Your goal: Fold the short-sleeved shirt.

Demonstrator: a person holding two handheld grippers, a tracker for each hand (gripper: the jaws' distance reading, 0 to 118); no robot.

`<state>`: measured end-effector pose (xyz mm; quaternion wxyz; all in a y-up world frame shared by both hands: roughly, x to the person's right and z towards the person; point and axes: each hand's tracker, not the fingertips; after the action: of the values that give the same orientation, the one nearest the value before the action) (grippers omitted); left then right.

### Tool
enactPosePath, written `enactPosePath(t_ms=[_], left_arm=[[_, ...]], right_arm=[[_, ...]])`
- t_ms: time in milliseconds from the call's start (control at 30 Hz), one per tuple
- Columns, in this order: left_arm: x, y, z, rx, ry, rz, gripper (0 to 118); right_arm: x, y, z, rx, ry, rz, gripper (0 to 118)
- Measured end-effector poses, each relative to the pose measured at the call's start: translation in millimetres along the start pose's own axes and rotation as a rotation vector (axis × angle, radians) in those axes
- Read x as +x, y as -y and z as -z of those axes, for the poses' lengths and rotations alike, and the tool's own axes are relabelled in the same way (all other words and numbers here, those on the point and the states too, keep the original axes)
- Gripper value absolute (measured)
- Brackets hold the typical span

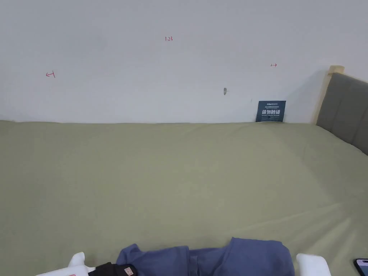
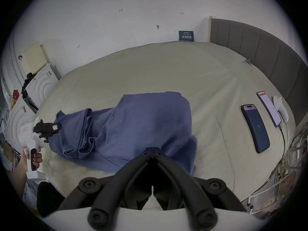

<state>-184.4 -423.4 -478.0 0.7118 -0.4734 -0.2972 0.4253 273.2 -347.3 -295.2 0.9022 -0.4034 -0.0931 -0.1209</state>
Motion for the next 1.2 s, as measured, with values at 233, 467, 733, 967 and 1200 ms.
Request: enactPosePath(t_ms=[233,467,733,967,1200], left_arm=[[16.3,-28.3,-92.9,0.121,-0.151,0.031,9],[65.7,-29.0,-156.5,0.206,-0.307,0.075,9],[134.1,-8.2,-58.2,0.076,-0.221,0.224,9],[158.1,25.9,51.8,-0.14,-0.132,0.297,45],[152.5,45.3,68.2,-0.181,0.031,0.26,103]], right_arm=[[-5.3,0.7,-0.5,-0.003,-0.005,-0.016,0],[-10.9,0.6,2.8,-0.01,-0.013,-0.029,0],[-17.0,2.3,4.2,-0.017,-0.027,-0.059,0],[-11.9,3.8,5.5,-0.028,-0.023,-0.047,0],[-8.0,6.7,9.5,-0.06,-0.025,-0.057,0]])
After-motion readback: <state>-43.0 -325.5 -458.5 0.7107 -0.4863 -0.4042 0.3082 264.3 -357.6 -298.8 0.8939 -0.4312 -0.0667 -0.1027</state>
